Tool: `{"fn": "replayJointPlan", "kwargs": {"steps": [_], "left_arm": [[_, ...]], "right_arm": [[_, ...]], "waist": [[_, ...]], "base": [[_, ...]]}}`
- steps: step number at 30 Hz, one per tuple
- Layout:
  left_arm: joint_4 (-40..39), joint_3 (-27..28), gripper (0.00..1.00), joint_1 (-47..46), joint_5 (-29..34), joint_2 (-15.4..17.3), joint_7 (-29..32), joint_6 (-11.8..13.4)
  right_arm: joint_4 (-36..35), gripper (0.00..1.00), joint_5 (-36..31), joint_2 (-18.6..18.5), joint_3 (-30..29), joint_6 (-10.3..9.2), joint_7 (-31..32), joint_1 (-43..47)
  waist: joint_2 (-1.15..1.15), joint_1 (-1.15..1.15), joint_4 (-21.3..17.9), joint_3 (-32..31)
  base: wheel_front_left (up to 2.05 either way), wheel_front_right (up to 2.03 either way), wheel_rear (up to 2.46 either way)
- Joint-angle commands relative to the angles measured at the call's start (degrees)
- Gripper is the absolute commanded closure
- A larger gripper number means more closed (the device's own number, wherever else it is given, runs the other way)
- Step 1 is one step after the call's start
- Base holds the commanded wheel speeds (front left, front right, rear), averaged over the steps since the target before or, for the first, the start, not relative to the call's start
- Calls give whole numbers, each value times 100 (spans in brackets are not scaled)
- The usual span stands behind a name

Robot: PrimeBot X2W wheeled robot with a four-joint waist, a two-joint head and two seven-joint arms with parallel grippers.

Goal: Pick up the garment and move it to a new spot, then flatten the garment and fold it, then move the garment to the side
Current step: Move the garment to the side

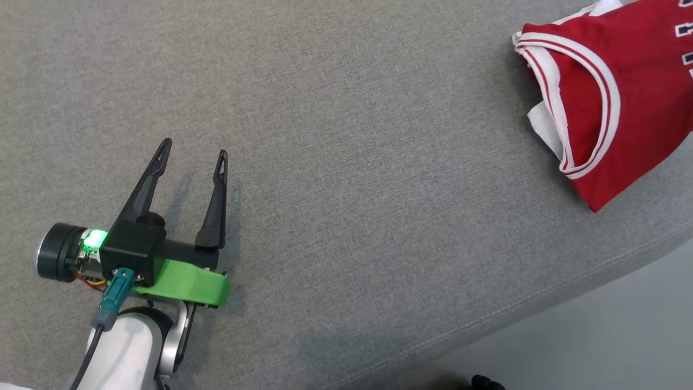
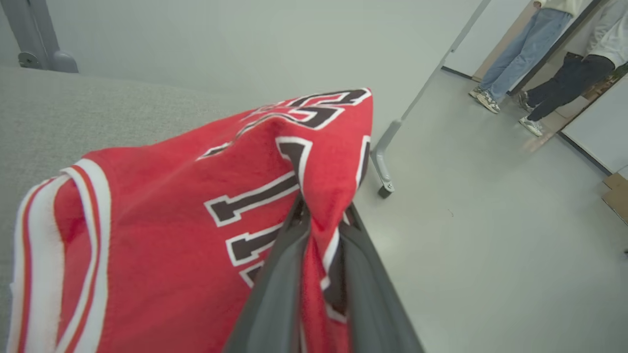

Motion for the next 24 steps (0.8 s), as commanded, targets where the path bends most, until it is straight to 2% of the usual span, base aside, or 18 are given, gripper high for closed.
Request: {"fn": "replayJointPlan", "kwargs": {"steps": [1, 2, 3, 7, 12, 20, 24], "left_arm": [[-16, 5, 0, -127, 24, 54, 1, -31], [-19, -2, 0, -152, 27, 61, 1, -36], [-26, -14, 0, -176, 32, 55, 4, -41], [11, -30, 0, -235, 33, 53, 13, -2], [106, -47, 0, -189, -31, 6, -48, 26], [324, 30, 0, 145, -279, -134, -330, 124], [450, 98, 0, 339, -428, -221, -488, 181]], "right_arm": [[272, 62, 72, 99, -65, -11, -22, -59], [401, 21, 90, 152, -127, -10, -23, -125], [538, 0, 110, 177, -200, -11, -23, -182], [890, 0, 47, 358, -420, -11, -23, -179], [727, 0, -87, 537, -902, -11, -23, 52], [-576, 0, -653, 1165, -2045, -10, -23, 1070], [-1377, 0, -958, 1634, -2253, -10, -23, 1677]], "waist": [[0, 0, 91, 247], [0, 0, 104, 276], [0, 0, 120, 297], [0, 0, 135, 313], [0, 0, 107, 147], [0, 0, 198, -516], [0, 0, 362, -883]], "base": [[0, 0, 0], [0, 0, 0], [0, 0, 0], [0, 0, 0], [0, 0, 0], [0, 0, 0], [0, 0, 0]]}}
